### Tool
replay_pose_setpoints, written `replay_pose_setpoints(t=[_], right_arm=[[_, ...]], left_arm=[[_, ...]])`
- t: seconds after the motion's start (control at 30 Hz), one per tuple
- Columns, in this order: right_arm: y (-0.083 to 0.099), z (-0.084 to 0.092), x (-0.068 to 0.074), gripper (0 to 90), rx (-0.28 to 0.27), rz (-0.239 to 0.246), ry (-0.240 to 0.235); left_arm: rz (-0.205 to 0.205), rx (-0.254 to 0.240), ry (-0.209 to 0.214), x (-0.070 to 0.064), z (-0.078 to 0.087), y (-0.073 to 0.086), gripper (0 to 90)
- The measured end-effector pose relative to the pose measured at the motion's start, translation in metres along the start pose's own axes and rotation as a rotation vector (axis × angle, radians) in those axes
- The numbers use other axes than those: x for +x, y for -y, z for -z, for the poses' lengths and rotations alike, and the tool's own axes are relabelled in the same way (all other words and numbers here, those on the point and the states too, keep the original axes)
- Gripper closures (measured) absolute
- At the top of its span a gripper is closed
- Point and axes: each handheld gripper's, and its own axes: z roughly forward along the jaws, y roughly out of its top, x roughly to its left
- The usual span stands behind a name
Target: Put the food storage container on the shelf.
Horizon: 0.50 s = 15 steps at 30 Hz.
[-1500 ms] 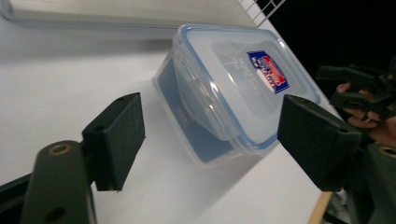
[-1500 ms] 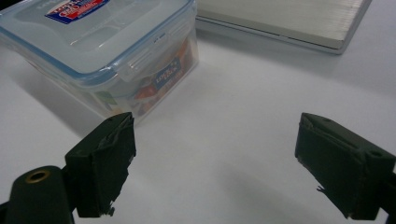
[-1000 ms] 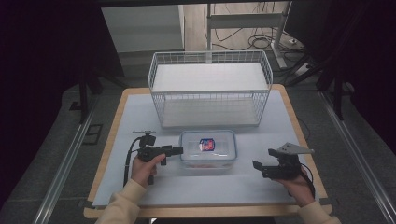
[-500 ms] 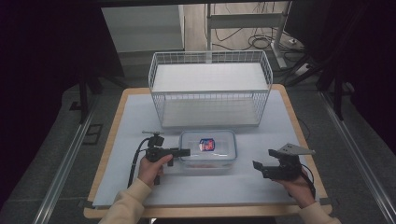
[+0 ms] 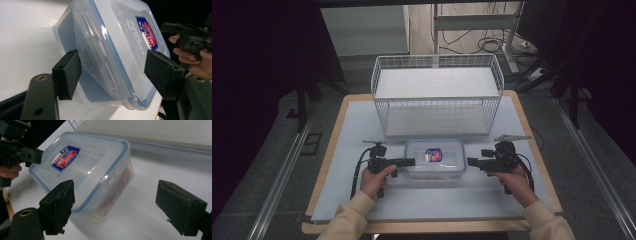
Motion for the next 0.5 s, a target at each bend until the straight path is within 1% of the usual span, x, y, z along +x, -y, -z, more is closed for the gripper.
replay_pose_setpoints(t=[0.07, 0.17, 0.23, 0.33, 0.43, 0.5], right_arm=[[-0.004, -0.007, -0.001, 15.9, 0.015, -0.020, -0.013], [-0.012, -0.023, -0.005, 16.0, 0.037, -0.072, -0.063], [-0.014, -0.030, -0.006, 16.1, 0.056, -0.081, -0.077], [-0.016, -0.039, -0.008, 17.4, 0.080, -0.110, -0.101], [-0.014, -0.048, -0.011, 18.2, 0.114, -0.134, -0.107], [-0.014, -0.051, -0.014, 19.9, 0.120, -0.175, -0.136]], left_arm=[[-0.001, 0.001, 0.001, 0.000, 0.000, 0.000, 30.1], [-0.003, 0.001, 0.002, 0.000, 0.000, 0.000, 30.1], [-0.004, 0.001, 0.003, 0.000, 0.000, 0.000, 30.0], [-0.005, 0.001, 0.004, 0.001, 0.000, 0.000, 30.1], [-0.004, -0.003, 0.005, 0.001, 0.000, 0.001, 30.3], [-0.003, -0.005, 0.005, 0.001, 0.000, 0.001, 30.3]])
